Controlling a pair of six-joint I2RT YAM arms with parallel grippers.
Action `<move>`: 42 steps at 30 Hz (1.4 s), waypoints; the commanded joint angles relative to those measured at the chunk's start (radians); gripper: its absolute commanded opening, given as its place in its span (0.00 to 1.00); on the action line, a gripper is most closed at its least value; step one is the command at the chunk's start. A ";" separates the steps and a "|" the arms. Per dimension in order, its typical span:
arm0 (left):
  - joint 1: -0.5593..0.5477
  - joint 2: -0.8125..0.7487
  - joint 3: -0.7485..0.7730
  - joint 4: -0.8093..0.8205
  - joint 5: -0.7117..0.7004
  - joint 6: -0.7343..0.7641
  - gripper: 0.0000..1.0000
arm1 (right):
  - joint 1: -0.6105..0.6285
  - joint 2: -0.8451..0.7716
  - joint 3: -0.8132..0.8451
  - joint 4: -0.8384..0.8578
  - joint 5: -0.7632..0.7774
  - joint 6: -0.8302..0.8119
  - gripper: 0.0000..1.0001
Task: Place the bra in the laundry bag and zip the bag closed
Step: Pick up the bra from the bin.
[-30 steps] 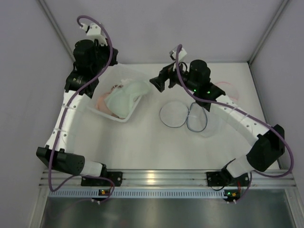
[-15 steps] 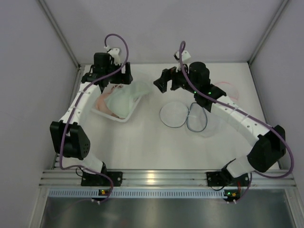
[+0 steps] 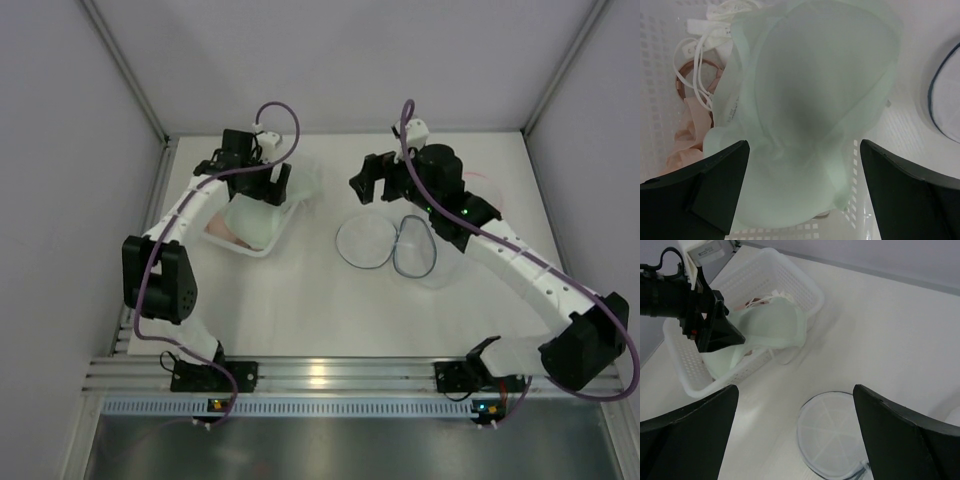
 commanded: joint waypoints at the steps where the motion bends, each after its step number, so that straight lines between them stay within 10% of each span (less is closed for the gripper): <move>1: 0.004 0.054 0.020 -0.029 -0.052 0.040 0.99 | -0.020 -0.052 -0.013 -0.002 0.038 -0.009 0.99; 8: 0.004 0.102 0.031 -0.027 -0.051 0.037 0.92 | -0.029 -0.064 -0.029 -0.002 0.039 -0.001 0.99; 16: 0.006 0.076 0.074 -0.027 -0.089 -0.001 0.20 | -0.029 -0.055 -0.033 0.007 0.035 0.011 0.99; 21: 0.007 -0.012 0.117 -0.029 -0.169 -0.047 0.04 | -0.030 -0.029 -0.040 0.044 -0.021 0.047 0.99; 30: 0.007 -0.205 0.224 -0.029 -0.173 -0.081 0.04 | -0.026 0.071 -0.007 0.288 -0.206 0.071 0.99; 42: 0.007 -0.193 0.293 -0.130 -0.104 -0.169 0.05 | 0.150 0.180 0.046 0.642 -0.119 -0.483 0.99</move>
